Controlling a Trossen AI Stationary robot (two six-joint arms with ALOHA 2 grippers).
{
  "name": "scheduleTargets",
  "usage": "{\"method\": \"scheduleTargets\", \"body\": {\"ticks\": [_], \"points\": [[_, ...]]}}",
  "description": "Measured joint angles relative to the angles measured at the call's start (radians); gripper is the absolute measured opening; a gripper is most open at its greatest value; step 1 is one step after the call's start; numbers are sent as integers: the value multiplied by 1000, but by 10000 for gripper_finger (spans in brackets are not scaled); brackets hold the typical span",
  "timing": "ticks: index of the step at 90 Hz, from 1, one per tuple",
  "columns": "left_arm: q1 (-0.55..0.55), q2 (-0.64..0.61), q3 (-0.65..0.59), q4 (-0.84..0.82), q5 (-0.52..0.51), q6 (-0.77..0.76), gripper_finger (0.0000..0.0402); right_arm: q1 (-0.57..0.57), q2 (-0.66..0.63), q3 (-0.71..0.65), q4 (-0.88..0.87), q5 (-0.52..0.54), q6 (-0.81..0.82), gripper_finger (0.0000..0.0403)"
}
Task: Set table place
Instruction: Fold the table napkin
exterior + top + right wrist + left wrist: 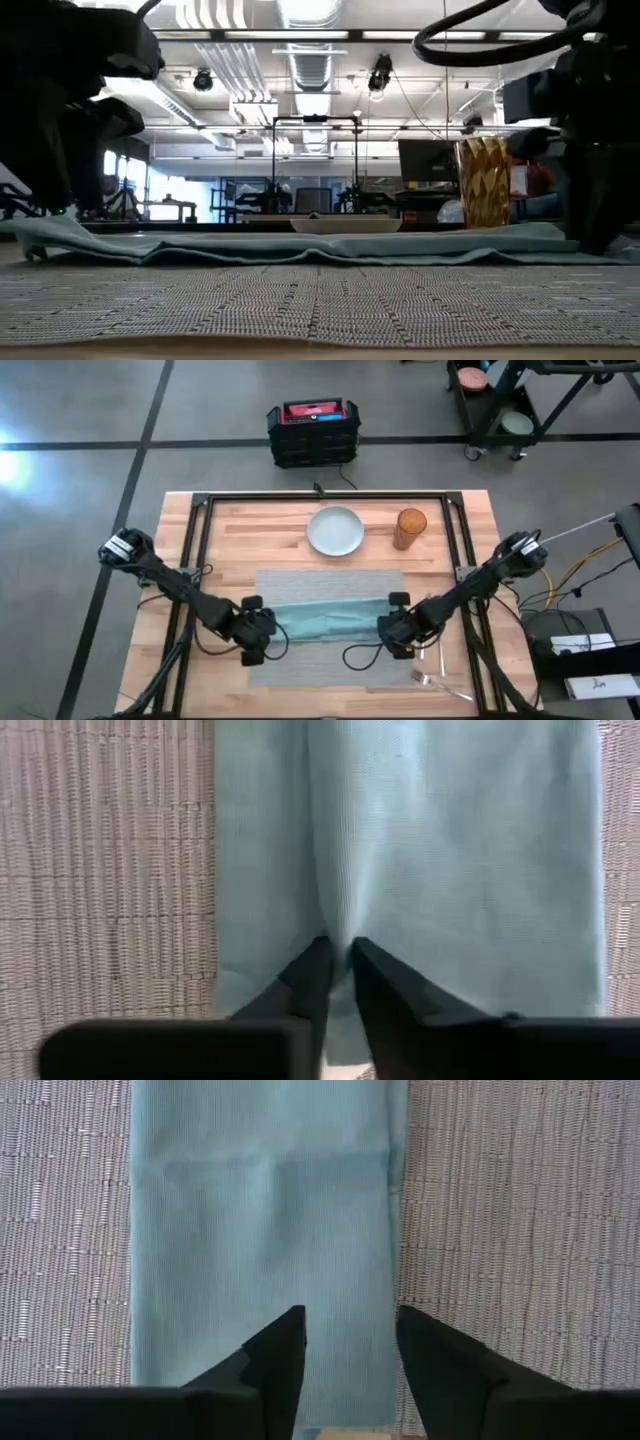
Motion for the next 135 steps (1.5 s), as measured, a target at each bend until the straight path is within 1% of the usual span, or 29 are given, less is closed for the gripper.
{"method": "scheduleTargets", "body": {"ticks": [16,31,39,49,64,72,81,89,98,135], "points": [[0,0,0,7,0,4,121,0,-25,0,-2,-7,43,14],[-3,-1,0,58,-1,28,118,0,-29,0,-5,-8,52,2],[-4,-1,0,63,0,52,129,0,-29,0,-5,-8,53,3],[-5,-1,-3,54,1,75,153,0,-29,0,-4,-8,53,1],[-12,-2,-17,54,50,77,188,0,-29,0,-4,-8,75,1],[-21,0,-30,51,52,80,196,0,-29,0,-3,-8,76,1],[-23,0,-50,53,52,79,196,0,-29,0,-3,-8,76,0],[-23,1,-74,52,52,63,186,0,-29,0,-2,-8,78,0],[-24,1,-89,51,52,56,165,0,-29,0,-2,-8,78,0],[-24,1,-79,33,51,82,49,0,-29,0,-1,-8,81,0]]}}
